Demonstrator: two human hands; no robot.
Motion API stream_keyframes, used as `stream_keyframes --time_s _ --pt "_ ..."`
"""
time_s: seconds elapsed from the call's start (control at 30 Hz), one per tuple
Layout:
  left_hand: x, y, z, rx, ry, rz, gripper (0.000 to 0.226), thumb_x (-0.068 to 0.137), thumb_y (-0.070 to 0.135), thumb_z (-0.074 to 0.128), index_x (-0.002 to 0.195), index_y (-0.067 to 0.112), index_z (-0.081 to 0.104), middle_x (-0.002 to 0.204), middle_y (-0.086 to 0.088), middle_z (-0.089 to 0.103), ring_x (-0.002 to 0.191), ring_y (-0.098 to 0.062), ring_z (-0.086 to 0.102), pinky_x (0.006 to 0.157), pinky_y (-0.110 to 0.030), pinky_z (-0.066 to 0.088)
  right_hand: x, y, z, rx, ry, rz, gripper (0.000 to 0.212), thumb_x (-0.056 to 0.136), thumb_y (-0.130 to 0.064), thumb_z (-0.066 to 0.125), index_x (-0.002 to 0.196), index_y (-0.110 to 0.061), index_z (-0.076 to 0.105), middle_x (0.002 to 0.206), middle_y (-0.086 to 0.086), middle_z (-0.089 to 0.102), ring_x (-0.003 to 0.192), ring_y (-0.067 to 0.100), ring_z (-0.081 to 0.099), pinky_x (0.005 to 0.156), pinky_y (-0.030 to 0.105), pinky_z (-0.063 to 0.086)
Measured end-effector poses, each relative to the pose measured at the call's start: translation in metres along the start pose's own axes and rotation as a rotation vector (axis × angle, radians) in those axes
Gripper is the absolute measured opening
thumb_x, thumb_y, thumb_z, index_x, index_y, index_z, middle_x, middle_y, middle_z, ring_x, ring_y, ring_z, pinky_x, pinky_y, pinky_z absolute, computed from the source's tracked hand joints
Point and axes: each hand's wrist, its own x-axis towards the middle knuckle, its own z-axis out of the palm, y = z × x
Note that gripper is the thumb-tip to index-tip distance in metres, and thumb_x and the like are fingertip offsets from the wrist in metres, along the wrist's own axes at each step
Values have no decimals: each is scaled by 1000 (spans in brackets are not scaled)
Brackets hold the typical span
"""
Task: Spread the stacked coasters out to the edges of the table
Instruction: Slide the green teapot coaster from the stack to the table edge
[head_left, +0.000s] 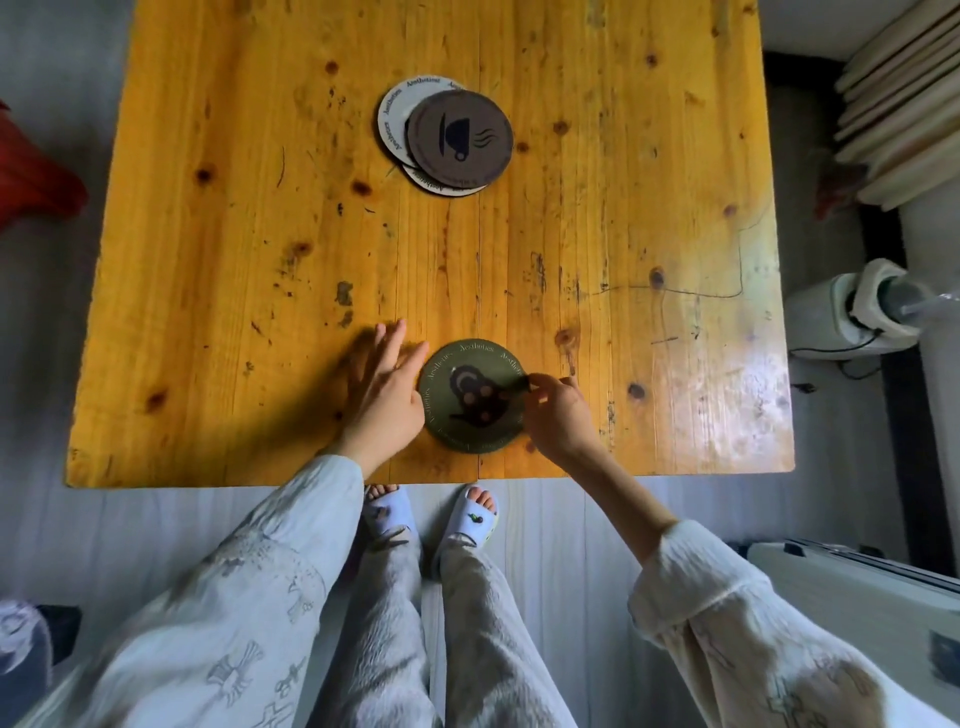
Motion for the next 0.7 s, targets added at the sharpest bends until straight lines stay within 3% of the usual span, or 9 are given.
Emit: stream_keyframes --time_s 0.07,0.2,0.23,0.33,0.47,0.6,0.7 --pt "-11 0 2 -131 116 -58 58 86 -4 38 139 18 31 151 -2 21 141 -22 16 115 -43 21 2 1 -2 -10 40 -1 36 96 -7 35 129 -4 48 126 24 49 107 39 57 90 47 52" --pt "-37 -1 15 -502 40 -258 55 89 -2 35 138 22 31 137 -7 40 119 -13 40 97 -31 37 9 -3 -7 -35 61 -68 36 98 -10 35 131 -6 48 127 20 49 107 34 58 83 34 52" --pt "-40 0 18 -587 12 -303 55 89 -2 34 138 23 31 137 -6 42 115 -11 41 95 -30 38 10 -4 -8 -47 46 -80 37 98 -9 35 132 -7 47 128 20 48 106 34 57 78 32 53" --pt "-44 7 23 -770 -7 -367 56 88 -3 31 137 23 32 141 -3 40 117 -10 41 106 -40 37 8 -7 -6 -88 1 -88 38 97 -8 33 132 -9 47 129 18 44 106 36 54 63 31 51" --pt "-41 9 17 -849 -8 -409 56 88 -2 30 136 24 35 143 -1 39 120 -11 41 108 -42 37 0 -12 -5 -45 -41 -26 40 92 -2 32 129 -4 48 123 23 44 104 43 54 84 51 54" --pt "-34 6 7 -894 -24 -399 51 91 -1 31 136 23 36 142 -2 40 120 -12 41 98 -32 40 -8 -10 -2 16 -30 14 40 89 4 31 122 -2 53 104 20 50 105 39 54 81 48 50" --pt "-32 6 2 -884 -37 -378 48 92 1 31 135 22 37 143 -2 40 123 -14 40 99 -31 39 -14 -8 0 57 -24 33 40 89 6 32 120 0 55 116 27 57 112 39 47 87 48 48"
